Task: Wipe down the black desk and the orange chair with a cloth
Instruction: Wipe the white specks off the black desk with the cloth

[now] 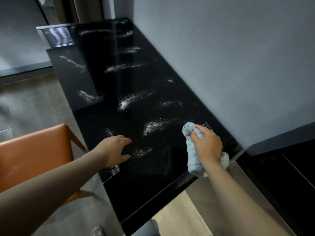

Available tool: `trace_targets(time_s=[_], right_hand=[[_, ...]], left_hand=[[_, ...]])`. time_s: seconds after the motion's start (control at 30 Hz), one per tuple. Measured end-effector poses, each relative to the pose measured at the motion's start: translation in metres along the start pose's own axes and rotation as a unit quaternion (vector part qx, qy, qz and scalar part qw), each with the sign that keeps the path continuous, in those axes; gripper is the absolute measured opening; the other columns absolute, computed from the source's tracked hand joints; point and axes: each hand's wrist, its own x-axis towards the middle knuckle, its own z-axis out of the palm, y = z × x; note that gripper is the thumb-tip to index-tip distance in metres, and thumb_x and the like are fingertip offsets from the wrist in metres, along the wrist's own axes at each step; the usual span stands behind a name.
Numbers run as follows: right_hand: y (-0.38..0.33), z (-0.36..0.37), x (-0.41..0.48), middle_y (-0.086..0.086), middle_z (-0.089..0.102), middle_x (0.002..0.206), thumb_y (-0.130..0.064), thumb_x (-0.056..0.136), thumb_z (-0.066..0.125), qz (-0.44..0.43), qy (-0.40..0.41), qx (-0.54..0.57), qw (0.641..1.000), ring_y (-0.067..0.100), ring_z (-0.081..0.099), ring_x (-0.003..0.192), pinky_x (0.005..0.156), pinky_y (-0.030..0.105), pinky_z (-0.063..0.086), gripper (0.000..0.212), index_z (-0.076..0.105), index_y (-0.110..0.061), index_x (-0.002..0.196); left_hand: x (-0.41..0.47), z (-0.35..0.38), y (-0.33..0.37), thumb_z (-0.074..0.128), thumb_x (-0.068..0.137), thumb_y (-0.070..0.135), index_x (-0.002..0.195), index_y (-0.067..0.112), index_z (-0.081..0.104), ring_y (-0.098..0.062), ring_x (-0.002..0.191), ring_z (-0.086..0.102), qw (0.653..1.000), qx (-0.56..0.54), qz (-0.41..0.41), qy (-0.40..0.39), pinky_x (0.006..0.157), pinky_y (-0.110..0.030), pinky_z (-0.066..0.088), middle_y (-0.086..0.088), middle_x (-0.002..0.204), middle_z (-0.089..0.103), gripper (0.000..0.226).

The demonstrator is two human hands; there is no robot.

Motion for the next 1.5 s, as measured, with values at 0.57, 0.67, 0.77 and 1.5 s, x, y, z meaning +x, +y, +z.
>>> trace_targets(time_s=[0.57,0.67,0.77,1.5], right_hand=[[0.092,0.011,0.202,0.007,0.068,0.080,-0.023,0.081,0.059,0.023,0.050,-0.043,0.998,0.027,0.049,0.069,0.061,0.028,0.031,0.012,0.068,-0.020,0.088],[0.102,0.025,0.216,0.009,0.070,0.086,-0.019,0.081,0.061,0.002,0.057,-0.039,0.998,0.032,0.058,0.079,0.062,0.027,0.030,0.013,0.070,-0.018,0.091],[0.112,0.040,0.225,0.006,0.071,0.097,-0.018,0.083,0.060,-0.010,0.054,-0.040,0.998,0.028,0.060,0.088,0.066,0.025,0.032,0.021,0.070,-0.017,0.102],[0.083,0.095,0.175,-0.002,0.066,0.105,-0.022,0.089,0.053,-0.016,-0.004,-0.127,0.992,0.019,0.056,0.099,0.069,0.033,0.045,0.026,0.067,-0.021,0.110]], left_hand=[[0.173,-0.002,0.068,0.064,0.067,0.075,0.155,0.022,0.002,-0.029,0.149,0.001,0.996,0.046,-0.062,-0.040,0.118,-0.046,0.017,-0.003,0.162,0.001,0.120],[0.184,0.006,0.068,0.067,0.059,0.079,0.154,0.023,-0.006,-0.031,0.148,-0.007,0.992,0.057,-0.091,-0.061,0.118,-0.049,0.013,-0.002,0.161,-0.009,0.132],[0.187,0.018,0.065,0.069,0.054,0.080,0.154,0.021,-0.006,-0.030,0.148,-0.010,0.991,0.052,-0.101,-0.077,0.119,-0.050,0.013,-0.001,0.161,-0.015,0.138],[0.187,0.031,0.058,0.074,0.054,0.074,0.153,0.019,-0.009,-0.034,0.146,-0.016,0.993,0.052,-0.079,-0.063,0.117,-0.057,0.011,-0.006,0.159,-0.021,0.140]])
